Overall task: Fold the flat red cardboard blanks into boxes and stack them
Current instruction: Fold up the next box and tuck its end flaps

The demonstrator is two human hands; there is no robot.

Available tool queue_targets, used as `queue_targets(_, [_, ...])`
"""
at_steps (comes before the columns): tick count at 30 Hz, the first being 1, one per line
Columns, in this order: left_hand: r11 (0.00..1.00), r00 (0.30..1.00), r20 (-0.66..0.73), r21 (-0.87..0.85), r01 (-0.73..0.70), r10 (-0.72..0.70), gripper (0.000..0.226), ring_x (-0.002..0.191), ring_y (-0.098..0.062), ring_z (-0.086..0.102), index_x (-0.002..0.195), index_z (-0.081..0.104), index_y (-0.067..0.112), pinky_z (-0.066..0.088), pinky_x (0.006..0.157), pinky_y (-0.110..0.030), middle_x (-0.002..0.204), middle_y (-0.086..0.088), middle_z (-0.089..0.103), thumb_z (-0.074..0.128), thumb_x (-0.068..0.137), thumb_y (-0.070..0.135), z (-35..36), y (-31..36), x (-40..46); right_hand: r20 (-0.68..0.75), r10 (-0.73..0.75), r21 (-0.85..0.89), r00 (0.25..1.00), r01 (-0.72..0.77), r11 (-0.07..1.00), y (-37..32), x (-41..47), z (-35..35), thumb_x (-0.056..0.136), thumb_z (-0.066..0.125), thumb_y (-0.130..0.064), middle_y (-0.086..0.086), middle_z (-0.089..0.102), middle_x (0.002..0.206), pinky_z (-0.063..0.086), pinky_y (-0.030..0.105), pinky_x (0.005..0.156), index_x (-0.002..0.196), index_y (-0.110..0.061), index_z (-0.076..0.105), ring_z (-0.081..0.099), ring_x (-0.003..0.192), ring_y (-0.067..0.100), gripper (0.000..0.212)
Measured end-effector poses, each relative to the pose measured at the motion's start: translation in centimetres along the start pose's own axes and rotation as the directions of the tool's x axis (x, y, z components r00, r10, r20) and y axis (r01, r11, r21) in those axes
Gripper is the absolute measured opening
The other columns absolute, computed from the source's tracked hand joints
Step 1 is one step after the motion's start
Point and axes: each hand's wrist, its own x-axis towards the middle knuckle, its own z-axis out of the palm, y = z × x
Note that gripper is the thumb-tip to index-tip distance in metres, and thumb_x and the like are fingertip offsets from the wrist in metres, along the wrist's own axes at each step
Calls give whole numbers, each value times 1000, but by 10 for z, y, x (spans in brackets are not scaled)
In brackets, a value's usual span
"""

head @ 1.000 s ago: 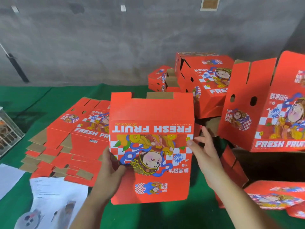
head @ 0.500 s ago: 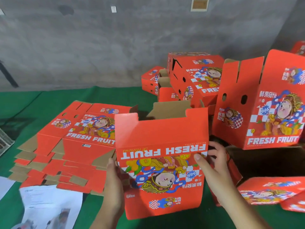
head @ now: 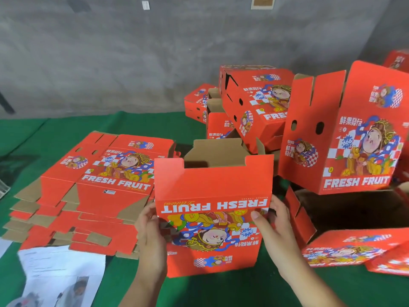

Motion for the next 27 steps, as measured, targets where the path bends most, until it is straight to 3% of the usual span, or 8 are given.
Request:
queue_targets(2, [998, 998, 23, 29, -54, 53, 31, 83, -36, 71, 114, 61, 40, 58, 71, -49, 103, -15, 68, 37, 95, 34, -2, -1, 0, -25, -20, 48, 999, 21, 999, 4, 0, 1, 95, 70, -10, -4, 56, 137, 55, 22, 91, 132, -40, 50, 62, 117, -3, 52])
queue_targets(5, [995, 994, 89, 62, -73, 67, 31, 97, -22, 73, 124, 58, 49, 53, 81, -40, 111, 4, 74, 44, 96, 51, -2, -3, -6, -31, -20, 49, 999, 21, 999, 11, 0, 4, 93, 75, -16, -7, 60, 133, 53, 33, 100, 127, -43, 48, 62, 117, -2, 51])
queue_targets(9, [991, 975, 215, 102, -81, 58, 67, 143, 4, 43, 151, 33, 61, 36, 113, -36, 153, 28, 47, 55, 89, 76, -3, -2, -16, -36, -24, -102, 999, 20, 995, 19, 0, 11, 89, 77, -27, -7, 50, 136, 46, 46, 108, 123, -58, 41, 57, 119, -3, 58])
queue_targets(13, [987, 956, 282, 107, -122, 88, 72, 143, -5, 46, 152, 38, 52, 37, 116, -43, 154, 16, 50, 67, 87, 63, -12, 3, -5, -50, 8, -159, 999, -16, 987, 20, 5, 3, 74, 69, -59, -6, 49, 135, 49, 49, 105, 142, -57, 30, 59, 113, -2, 79])
queue_targets(17, [982, 940, 312, 79, -171, 139, 70, 135, -14, 54, 146, 41, 48, 44, 110, -44, 152, 0, 48, 71, 83, 44, -17, 12, 3, 31, -30, -306, 999, 38, 951, 18, 9, -4, 74, 66, -67, -18, 38, 126, 50, 47, 97, 152, -68, 8, 58, 110, 1, 97])
queue_targets(22, [979, 917, 374, 89, -185, 139, 69, 126, -26, 59, 135, 38, 53, 53, 96, -34, 138, 1, 59, 73, 79, 34, -25, 14, 7, 174, -95, -420, 980, 161, 893, 26, 10, -19, 79, 68, -63, -18, 24, 139, 58, 36, 89, 157, -59, 8, 56, 115, -10, 98])
queue_targets(25, [965, 874, 472, 159, -209, 111, 83, 118, -33, 59, 146, 31, 60, 53, 98, -54, 134, -10, 54, 74, 79, 34, -33, 15, 15, 214, -120, -495, 969, 214, 842, 27, 15, -31, 83, 65, -66, -21, 14, 147, 60, 25, 76, 155, -61, 11, 61, 112, -6, 90])
queue_targets(27, [944, 832, 546, 216, -249, 94, 85, 128, -28, 57, 149, 31, 59, 47, 107, -60, 145, -5, 49, 73, 79, 34, -35, 13, 19, 217, -124, -470, 968, 215, 856, 25, 18, -34, 87, 63, -63, -22, 13, 150, 57, 16, 76, 148, -67, 20, 61, 118, -2, 75])
